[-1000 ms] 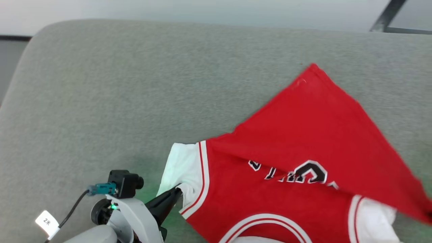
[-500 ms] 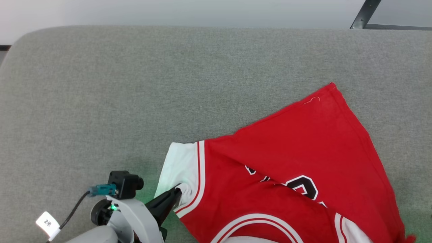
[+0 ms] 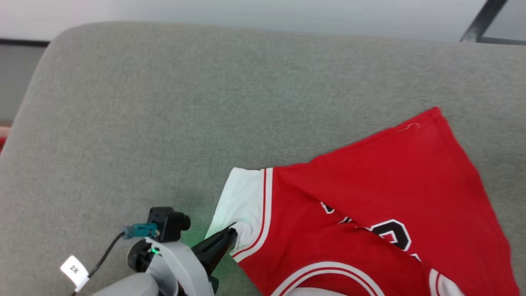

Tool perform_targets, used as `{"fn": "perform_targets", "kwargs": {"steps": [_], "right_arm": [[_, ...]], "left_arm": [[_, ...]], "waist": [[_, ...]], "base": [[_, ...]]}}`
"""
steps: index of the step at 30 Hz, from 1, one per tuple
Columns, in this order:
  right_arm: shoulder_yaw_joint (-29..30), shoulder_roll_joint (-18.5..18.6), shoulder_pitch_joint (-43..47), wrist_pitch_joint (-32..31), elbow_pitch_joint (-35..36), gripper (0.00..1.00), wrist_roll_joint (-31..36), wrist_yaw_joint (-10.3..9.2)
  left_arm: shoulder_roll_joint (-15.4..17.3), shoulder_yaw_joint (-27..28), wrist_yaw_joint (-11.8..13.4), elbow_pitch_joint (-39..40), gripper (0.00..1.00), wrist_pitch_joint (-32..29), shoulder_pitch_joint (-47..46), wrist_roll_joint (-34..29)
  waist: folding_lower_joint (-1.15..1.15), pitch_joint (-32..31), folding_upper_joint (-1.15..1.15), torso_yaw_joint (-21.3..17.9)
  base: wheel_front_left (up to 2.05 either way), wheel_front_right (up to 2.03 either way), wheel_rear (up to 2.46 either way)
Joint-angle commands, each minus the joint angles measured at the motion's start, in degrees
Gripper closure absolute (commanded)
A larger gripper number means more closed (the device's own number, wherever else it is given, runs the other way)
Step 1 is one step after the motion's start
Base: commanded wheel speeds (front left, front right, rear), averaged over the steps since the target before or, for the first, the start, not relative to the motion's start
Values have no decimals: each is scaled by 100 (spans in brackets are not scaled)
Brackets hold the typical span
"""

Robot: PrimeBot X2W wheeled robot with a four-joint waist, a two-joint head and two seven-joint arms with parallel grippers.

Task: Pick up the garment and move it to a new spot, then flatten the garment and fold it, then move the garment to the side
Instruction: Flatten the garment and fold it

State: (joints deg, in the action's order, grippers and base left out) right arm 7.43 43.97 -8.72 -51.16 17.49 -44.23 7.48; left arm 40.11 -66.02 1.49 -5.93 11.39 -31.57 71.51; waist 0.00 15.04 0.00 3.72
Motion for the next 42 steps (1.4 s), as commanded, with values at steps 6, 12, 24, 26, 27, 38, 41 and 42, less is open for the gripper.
{"fn": "perform_targets", "kwargs": {"steps": [6, 12, 24, 26, 27, 38, 41, 42], "right_arm": [[-1135, -133, -1697, 83, -970, 0, 301, 2], [-2041, -242, -2660, 142, -2000, 0, 465, 2], [-2767, 157, -2781, 448, -3010, 0, 537, -1], [-2864, 150, -2788, 473, -3071, 0, 505, -2], [-2908, 130, -2819, 477, -3090, 0, 489, -2], [-2988, -103, -2982, 839, -3380, 100, 295, -2], [-2669, -326, -3150, 1184, -3579, 100, 176, -1], [-2569, -402, -3224, 1285, -3643, 100, 152, -1]], "left_arm": [[-197, 12, -155, -52, 100, 12, -267, -148], [-422, -16, -307, -194, 100, 19, -486, -251], [-609, 53, -420, -415, 100, 107, -599, -276], [-610, 65, -427, -429, 100, 100, -625, -276], [-610, 70, -428, -428, 100, 99, -643, -277], [-667, 277, -538, -548, 100, 240, -673, -251], [-614, 417, -586, -632, 100, 298, -811, -376], [-610, 472, -598, -672, 100, 310, -891, -409]], "waist": [[0, 624, 0, 512], [0, 970, 0, 855], [0, 1200, 0, 976], [0, 1227, 0, 954], [0, 1252, 0, 939], [0, 1094, 0, 874], [0, 891, 0, 807], [0, 823, 0, 780]], "base": [[0, 0, 0], [0, 0, 0], [0, 0, 0], [0, 0, 0], [0, 0, 0], [0, 0, 0], [0, 0, 0], [0, 0, 0]]}}
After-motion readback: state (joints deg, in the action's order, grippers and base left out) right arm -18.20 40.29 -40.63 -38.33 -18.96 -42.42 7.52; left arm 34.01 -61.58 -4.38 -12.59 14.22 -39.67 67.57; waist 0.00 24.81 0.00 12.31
